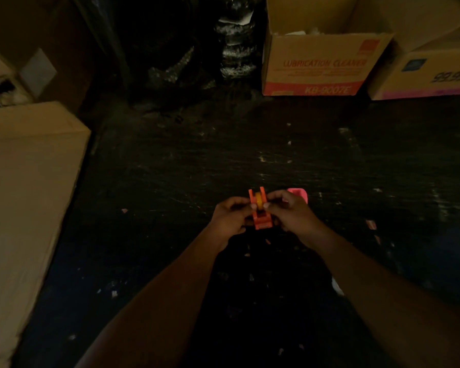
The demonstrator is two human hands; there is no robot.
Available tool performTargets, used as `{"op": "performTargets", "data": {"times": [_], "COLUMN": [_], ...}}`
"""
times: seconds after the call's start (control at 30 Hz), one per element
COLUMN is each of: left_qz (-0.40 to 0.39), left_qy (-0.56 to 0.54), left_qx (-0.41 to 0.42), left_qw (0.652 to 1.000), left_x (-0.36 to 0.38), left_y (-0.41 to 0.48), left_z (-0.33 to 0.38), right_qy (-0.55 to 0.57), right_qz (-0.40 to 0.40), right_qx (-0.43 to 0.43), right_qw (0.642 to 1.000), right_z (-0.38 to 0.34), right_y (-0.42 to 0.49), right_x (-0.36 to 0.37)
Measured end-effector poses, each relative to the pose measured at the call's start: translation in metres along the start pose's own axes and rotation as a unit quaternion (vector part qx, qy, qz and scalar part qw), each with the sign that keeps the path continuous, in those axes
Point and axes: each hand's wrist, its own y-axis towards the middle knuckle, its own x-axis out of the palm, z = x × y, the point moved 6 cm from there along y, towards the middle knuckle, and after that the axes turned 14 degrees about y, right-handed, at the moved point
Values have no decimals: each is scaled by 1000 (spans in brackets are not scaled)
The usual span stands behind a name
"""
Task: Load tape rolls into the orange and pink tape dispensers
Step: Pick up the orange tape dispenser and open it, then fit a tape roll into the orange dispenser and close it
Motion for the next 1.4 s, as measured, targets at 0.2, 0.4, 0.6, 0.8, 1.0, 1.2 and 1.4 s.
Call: {"op": "performTargets", "data": {"times": [0.2,0.4,0.6,0.8,1.0,1.2,1.4], "left_qz": [20,47,119,44,7,12,-47], "left_qy": [-64,112,328,182,87,205,488], "left_qx": [-4,9,65,124,156,198,203], "left_qw": [998,993,935,975,984,958,848], "left_x": [-3,-25,-21,11,44,68,123], "left_y": [-4,6,-6,-32,-59,-76,-90], "left_z": [7,-7,-14,10,16,-8,-56], "right_qy": [25,38,13,33,40,-11,4], "right_qz": [49,25,-18,-48,-16,76,169], "right_qx": [-16,19,58,55,22,3,-31], "right_qw": [998,999,998,997,999,997,985], "right_z": [-4,4,23,20,18,36,76], "right_y": [1,-3,-10,-31,-63,-103,-139], "right_x": [-11,-24,-27,-27,-40,-96,-137]}}
